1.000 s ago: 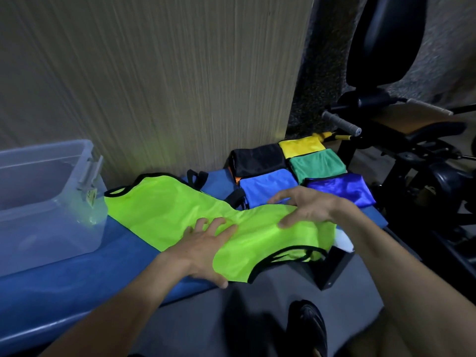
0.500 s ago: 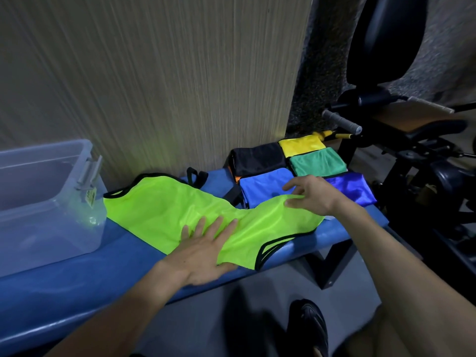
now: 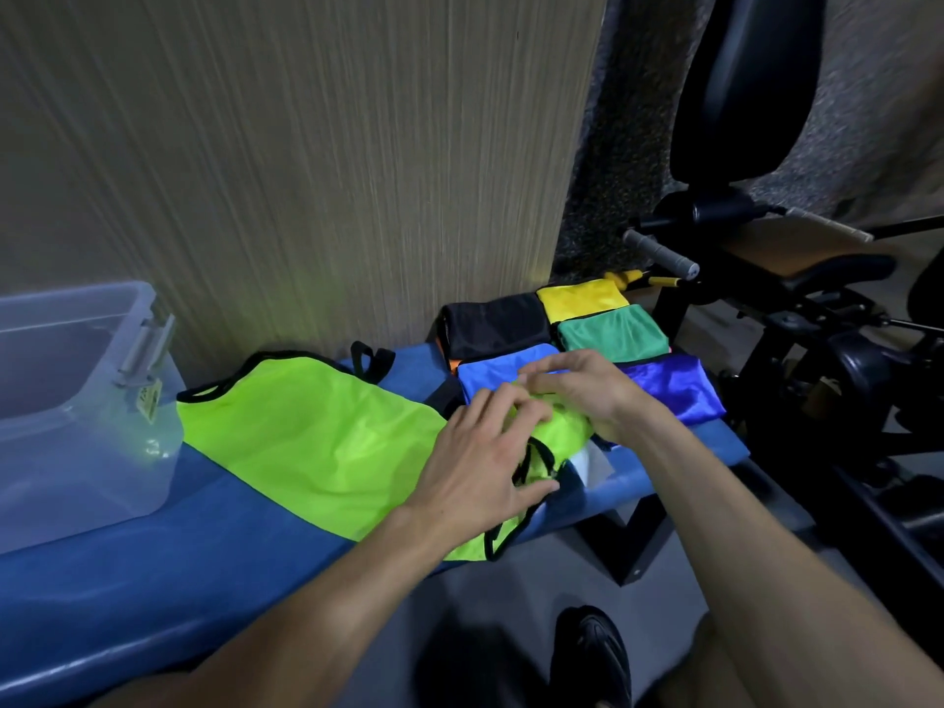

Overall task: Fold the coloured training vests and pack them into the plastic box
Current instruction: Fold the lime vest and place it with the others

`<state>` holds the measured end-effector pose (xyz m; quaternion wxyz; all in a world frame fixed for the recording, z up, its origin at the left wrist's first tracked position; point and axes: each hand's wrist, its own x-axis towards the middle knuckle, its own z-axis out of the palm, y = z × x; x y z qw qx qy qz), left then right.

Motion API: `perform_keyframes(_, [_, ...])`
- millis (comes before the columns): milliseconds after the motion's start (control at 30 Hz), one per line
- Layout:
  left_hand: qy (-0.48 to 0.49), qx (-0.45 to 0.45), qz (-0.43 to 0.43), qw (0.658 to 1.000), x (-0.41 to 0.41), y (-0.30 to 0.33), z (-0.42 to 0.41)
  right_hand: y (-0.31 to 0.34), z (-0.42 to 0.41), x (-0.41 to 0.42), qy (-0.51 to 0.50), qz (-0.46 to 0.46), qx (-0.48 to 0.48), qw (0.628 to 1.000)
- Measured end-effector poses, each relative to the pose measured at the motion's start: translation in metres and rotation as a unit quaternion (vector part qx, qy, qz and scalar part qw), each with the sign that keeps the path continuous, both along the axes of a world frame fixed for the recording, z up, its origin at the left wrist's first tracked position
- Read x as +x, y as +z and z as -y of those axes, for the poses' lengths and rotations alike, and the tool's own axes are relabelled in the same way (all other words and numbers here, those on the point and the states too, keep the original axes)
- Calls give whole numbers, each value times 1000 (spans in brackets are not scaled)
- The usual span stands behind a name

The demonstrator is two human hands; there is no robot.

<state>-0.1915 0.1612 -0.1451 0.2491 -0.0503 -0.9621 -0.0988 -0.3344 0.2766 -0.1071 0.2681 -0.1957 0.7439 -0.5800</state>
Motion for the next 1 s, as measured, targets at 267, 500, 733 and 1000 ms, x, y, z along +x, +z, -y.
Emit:
perform_keyframes(267, [47,337,-19,940,-21,10,20,5,-1,-12,13,105,-40,994])
perform_keyframes(500, [90,596,2,798,-30,17,36,-3,-10,-16,81,32,-54,995])
perform_keyframes(733, [58,346,-83,933,-19,32,34,1,-12,-5,65,-82,-37,994])
perform_keyframes(1000, [76,139,35,987,-15,24,22,2,-6,-4,-21,-102,-109,989])
